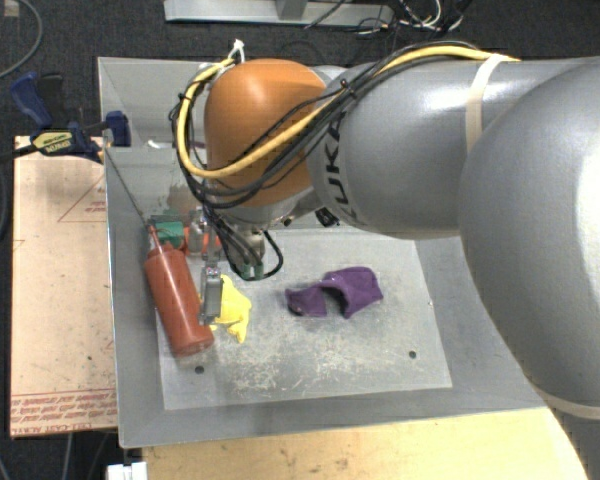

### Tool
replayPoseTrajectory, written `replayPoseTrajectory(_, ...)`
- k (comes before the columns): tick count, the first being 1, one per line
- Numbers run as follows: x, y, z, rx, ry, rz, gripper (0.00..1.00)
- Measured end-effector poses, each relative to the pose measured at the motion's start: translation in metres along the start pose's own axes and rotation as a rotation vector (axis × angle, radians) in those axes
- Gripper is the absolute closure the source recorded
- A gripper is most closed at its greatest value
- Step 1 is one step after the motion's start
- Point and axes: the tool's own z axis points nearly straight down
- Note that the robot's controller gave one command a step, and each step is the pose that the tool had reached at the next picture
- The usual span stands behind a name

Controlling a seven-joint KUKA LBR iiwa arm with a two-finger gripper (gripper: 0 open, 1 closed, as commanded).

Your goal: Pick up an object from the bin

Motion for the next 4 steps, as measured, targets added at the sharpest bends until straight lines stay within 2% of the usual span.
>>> replayPoseTrajectory(1,-0.002,-0.001,-0.005,-0.001,-0.007,0.004,0.00)
replayPoseTrajectory(2,-0.008,-0.029,0.047,-0.004,-0.010,0.016,0.00)
replayPoseTrajectory(3,0.022,-0.063,0.068,0.000,0.002,0.079,0.00)
replayPoseTrajectory(4,0.003,-0.090,0.117,-0.004,-0.011,-0.180,1.00)
